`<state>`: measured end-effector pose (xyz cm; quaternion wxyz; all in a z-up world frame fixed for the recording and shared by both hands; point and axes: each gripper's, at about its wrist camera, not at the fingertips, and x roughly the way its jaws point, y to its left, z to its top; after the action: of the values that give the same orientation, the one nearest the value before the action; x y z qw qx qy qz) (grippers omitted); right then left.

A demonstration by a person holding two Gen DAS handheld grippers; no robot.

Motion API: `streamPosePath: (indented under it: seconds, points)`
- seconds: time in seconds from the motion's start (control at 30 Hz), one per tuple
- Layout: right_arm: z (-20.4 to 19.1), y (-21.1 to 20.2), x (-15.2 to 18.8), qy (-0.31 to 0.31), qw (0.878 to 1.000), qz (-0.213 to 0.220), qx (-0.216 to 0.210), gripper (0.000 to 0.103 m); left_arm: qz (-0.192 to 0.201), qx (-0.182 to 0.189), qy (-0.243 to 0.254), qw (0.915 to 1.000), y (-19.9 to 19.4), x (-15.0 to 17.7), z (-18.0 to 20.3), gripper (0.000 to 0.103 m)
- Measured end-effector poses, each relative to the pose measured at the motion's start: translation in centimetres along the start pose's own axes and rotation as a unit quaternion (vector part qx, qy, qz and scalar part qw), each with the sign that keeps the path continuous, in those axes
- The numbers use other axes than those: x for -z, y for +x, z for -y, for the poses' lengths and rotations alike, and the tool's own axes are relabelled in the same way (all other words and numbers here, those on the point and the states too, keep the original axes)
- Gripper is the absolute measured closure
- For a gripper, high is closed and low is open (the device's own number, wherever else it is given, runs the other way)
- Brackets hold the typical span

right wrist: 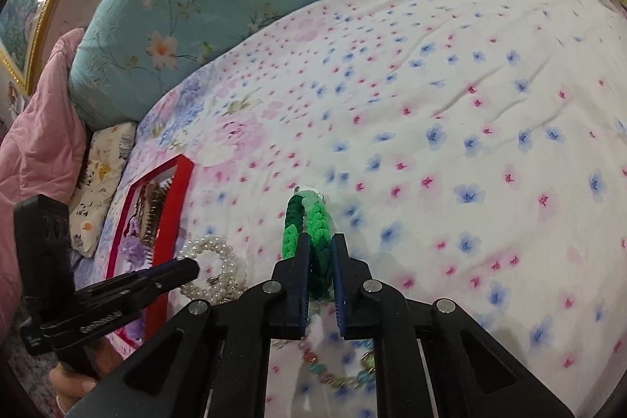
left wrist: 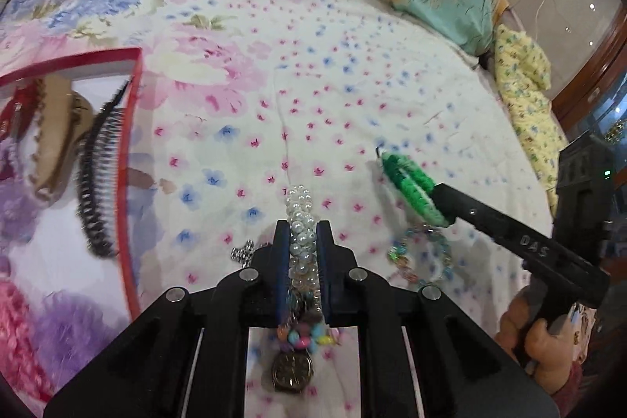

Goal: Organize jewelry
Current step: 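Carry the pearl bracelet with the left tool while the right tool carries the green clip to the tray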

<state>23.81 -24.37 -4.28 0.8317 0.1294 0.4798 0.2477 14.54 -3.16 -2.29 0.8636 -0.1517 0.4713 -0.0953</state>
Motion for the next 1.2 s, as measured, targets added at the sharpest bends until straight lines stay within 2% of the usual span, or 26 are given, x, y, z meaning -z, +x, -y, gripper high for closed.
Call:
streamPosePath:
  seconds: [0.33, 0.93, 1.2]
  points:
    - [-2.7, -2.1, 1.9, 0.005, 0.999, 0.010, -0.049, 0.094, 0.046, 0.005, -0.031, 0.9985, -5.6, 1.4, -2.3, 0.092]
    - [-11.6, -0.3, 5.1, -0.047, 0.993, -0.021, -0.105, 0.094, 0.095, -0.012, -0.112, 0.9890, -11.9, 5.1, -9.9, 0.092]
    - [-15.7, 1.5, 5.8, -0.076, 0.989, -0.037, -0.123, 0.094, 0.113, -0.016, -0.137, 0.9839, -13.7, 5.2, -12.8, 0.092]
